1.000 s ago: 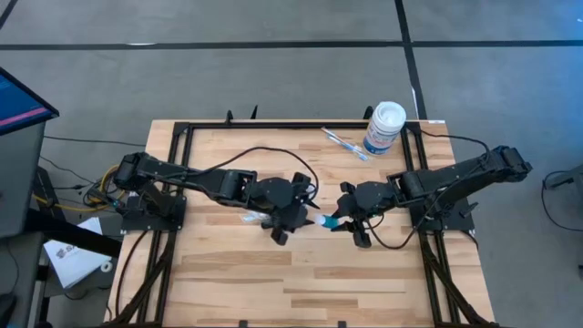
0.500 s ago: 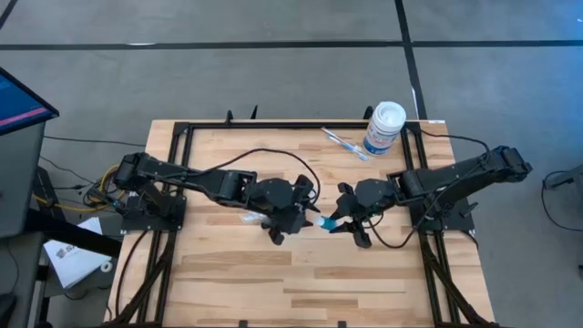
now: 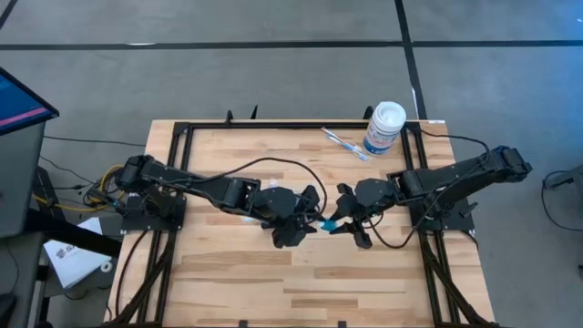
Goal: Pick & Place toothbrushing station
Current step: Put the blue mouthwash into the wire organizer
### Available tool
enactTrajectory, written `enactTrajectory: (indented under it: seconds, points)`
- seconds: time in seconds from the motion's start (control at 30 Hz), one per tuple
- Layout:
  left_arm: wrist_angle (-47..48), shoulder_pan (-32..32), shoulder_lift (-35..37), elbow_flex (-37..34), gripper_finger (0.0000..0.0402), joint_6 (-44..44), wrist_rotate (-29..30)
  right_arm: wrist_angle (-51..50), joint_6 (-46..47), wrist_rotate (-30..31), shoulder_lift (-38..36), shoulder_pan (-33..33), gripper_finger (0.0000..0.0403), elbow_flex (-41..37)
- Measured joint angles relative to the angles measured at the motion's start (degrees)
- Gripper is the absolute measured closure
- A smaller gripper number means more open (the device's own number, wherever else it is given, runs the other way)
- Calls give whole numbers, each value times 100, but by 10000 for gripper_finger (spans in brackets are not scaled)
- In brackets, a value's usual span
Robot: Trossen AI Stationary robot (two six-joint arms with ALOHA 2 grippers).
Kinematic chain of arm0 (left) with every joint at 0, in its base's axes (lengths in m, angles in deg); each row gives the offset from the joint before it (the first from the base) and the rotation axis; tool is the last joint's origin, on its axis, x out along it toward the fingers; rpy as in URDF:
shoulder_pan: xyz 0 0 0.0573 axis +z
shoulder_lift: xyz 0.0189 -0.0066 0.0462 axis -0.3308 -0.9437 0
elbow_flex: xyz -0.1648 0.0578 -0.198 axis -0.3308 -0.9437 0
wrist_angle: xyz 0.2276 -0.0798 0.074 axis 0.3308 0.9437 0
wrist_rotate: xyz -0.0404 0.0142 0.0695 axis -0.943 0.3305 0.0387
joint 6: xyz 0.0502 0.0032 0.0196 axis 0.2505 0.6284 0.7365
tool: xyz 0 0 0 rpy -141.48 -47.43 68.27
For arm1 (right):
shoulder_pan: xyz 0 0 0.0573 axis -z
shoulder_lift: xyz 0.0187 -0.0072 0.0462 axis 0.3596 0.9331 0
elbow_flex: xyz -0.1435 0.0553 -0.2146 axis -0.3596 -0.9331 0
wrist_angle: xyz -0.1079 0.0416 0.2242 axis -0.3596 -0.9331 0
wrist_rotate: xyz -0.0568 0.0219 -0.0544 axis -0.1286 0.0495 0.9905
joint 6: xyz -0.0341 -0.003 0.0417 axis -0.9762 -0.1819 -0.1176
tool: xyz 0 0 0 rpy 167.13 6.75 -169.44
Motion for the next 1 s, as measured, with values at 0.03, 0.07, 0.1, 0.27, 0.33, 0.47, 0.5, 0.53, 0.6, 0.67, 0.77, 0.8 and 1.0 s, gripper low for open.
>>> enactTrajectory:
  seconds: [0.03, 0.07, 0.1, 0.27, 0.33, 0.47, 0.5, 0.53, 0.6, 0.67, 0.77, 0.8, 1.0]
  points:
    - [-56, 0, -22, 2, 220, 27, -1, 7, -1, 0, -4, 0, 278, 0]
    - [-80, -2, -40, 2, 220, 50, 3, 15, -6, -2, -6, 0, 278, 0]
    - [-90, -2, -52, -1, 220, 63, 2, -4, -43, 2, -4, 0, 278, 0]
    - [-176, -4, -108, -4, 220, 54, -2, -4, -86, 1, -6, 0, 278, 0]
    - [-265, -2, -176, -1, 220, 48, -4, 2, -86, 2, -4, -2, 278, 0]
    - [-386, 0, -310, -2, 220, 47, -10, 8, -86, 0, 1, -4, 278, 0]
    - [-389, -1, -342, -2, 220, 47, 7, 2, -86, -2, -2, -4, 278, 0]
    - [-388, 0, -374, -2, 220, 47, 23, 0, -86, -1, 4, -4, 278, -2]
    - [-392, 0, -416, -2, 220, 97, 131, 24, -86, -1, 29, -4, 278, -2]
    - [-406, 0, -449, -2, 220, 182, 195, 15, -87, -1, 35, -4, 278, -2]
    - [-403, -2, -449, -3, 220, 193, 190, 7, -88, 0, 79, -4, 278, -2]
    - [-397, -2, -449, -4, 220, 193, 188, -13, -88, -2, 79, -4, 278, -2]
    - [-423, -2, -449, -4, 246, 192, 190, -9, -130, -38, 79, -4, 278, -2]
